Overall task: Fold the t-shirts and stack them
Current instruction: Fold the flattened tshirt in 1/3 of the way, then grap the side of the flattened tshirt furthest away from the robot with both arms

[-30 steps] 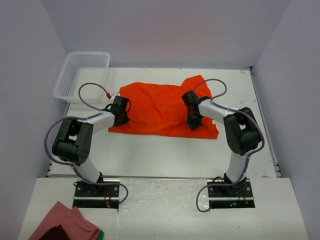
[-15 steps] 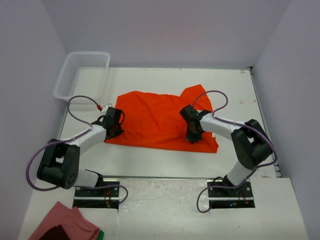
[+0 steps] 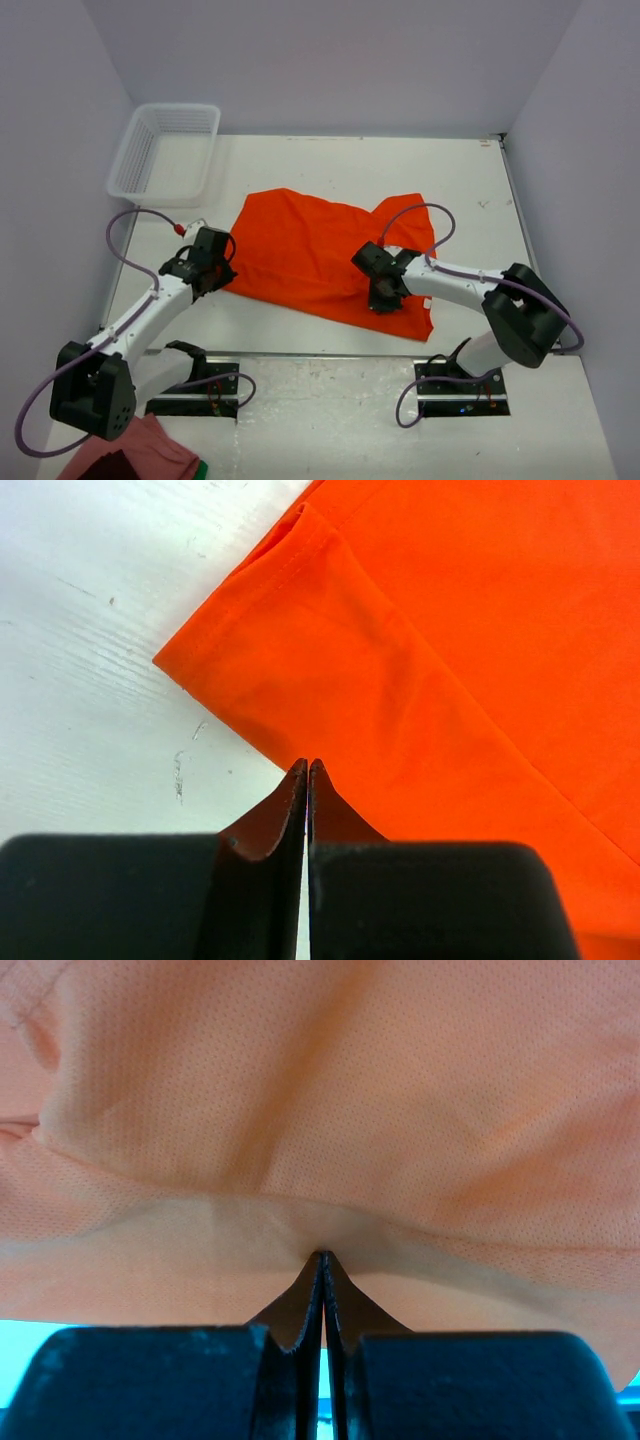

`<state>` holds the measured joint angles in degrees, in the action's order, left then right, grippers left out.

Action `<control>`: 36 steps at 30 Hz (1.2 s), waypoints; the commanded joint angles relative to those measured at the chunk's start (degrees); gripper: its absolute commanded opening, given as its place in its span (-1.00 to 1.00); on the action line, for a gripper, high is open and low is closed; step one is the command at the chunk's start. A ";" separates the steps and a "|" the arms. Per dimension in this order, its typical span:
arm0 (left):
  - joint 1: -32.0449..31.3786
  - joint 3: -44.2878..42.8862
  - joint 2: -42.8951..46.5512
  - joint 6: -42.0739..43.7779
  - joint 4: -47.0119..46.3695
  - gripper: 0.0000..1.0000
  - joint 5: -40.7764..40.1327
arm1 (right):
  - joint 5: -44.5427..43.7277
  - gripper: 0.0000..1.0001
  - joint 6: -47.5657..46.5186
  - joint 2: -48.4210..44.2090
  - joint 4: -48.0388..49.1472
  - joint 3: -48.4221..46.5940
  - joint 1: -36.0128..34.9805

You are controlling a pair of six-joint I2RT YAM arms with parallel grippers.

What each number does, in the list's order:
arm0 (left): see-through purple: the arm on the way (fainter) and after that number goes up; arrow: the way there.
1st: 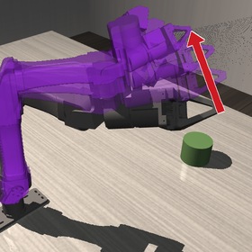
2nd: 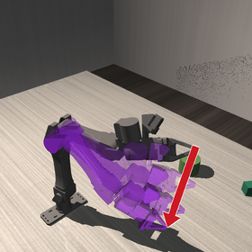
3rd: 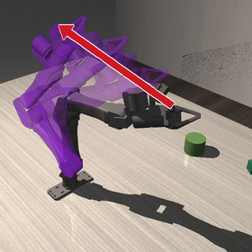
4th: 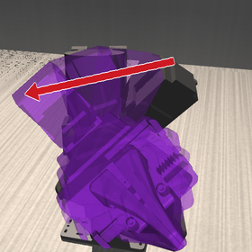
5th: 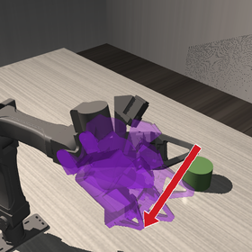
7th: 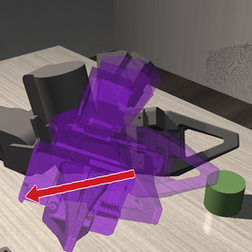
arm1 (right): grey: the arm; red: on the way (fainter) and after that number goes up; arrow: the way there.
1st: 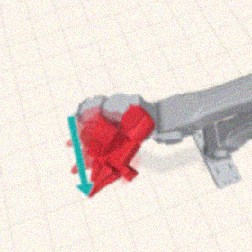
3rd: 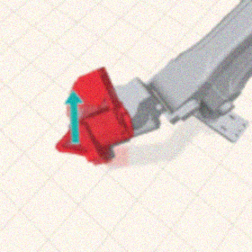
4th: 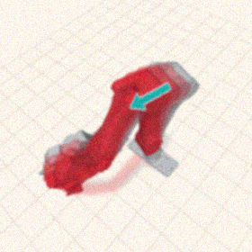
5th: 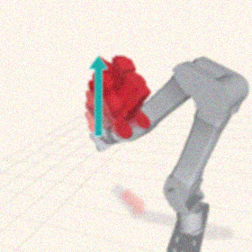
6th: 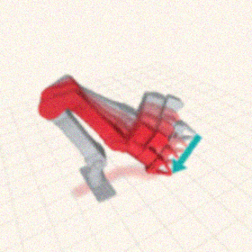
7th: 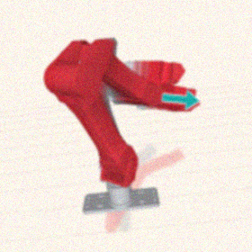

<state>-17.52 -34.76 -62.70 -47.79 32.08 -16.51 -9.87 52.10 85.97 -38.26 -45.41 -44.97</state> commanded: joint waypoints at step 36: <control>0.38 -22.54 -40.04 12.99 -20.03 -1.00 11.33 | -4.39 -1.00 -20.44 11.38 -7.18 -39.48 25.01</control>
<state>-17.93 -56.55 -100.68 -34.87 13.15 -4.67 -19.38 38.59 94.24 -49.67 -80.47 -23.49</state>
